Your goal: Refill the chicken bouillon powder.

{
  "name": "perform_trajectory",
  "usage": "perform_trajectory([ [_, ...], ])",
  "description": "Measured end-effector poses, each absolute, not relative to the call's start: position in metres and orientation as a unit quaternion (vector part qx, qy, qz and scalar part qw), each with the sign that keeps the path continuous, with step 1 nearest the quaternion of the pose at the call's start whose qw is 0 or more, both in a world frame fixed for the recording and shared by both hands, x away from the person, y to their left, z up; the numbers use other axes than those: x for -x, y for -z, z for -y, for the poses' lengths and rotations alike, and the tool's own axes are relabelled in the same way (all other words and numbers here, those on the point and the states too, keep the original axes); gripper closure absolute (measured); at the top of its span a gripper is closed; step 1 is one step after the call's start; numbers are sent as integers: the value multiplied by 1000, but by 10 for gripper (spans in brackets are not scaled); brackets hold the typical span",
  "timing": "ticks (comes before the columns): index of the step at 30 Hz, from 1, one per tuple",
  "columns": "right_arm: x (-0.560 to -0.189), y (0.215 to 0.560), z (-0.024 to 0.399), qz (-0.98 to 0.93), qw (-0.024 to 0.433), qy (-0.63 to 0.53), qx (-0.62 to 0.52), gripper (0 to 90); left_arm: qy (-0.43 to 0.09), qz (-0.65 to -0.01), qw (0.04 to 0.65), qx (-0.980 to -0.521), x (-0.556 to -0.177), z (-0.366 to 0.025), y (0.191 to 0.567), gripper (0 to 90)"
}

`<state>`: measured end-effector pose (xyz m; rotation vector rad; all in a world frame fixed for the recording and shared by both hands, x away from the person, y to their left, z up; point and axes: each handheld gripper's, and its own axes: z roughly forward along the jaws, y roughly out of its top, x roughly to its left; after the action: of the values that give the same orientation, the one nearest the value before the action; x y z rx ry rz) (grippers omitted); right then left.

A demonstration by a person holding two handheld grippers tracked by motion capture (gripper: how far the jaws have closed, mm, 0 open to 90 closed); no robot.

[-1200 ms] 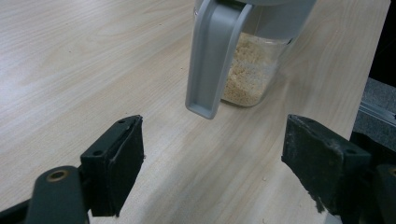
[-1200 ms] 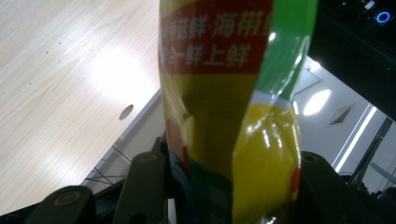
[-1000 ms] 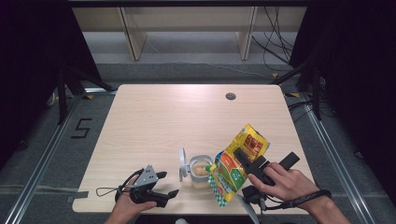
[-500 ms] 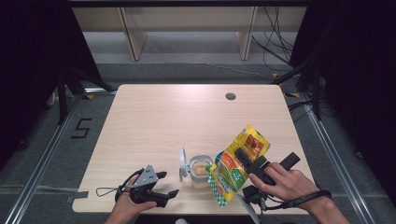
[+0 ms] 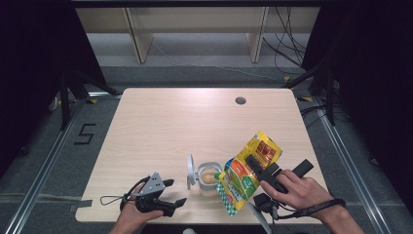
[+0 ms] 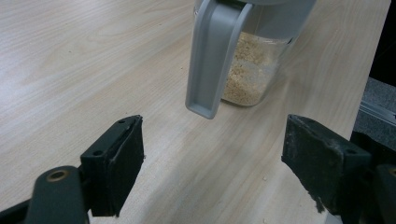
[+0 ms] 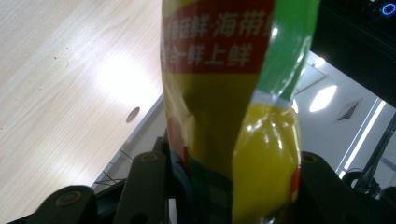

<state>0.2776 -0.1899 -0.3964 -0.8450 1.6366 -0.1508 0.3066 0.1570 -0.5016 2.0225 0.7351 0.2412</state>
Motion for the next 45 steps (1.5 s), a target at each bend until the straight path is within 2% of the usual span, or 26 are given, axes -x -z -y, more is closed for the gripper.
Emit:
perform_trajectory([
  [45,-279,403,196,-719,605,35,341,638,-108,-299,463,-827,-307,-157,501,202],
])
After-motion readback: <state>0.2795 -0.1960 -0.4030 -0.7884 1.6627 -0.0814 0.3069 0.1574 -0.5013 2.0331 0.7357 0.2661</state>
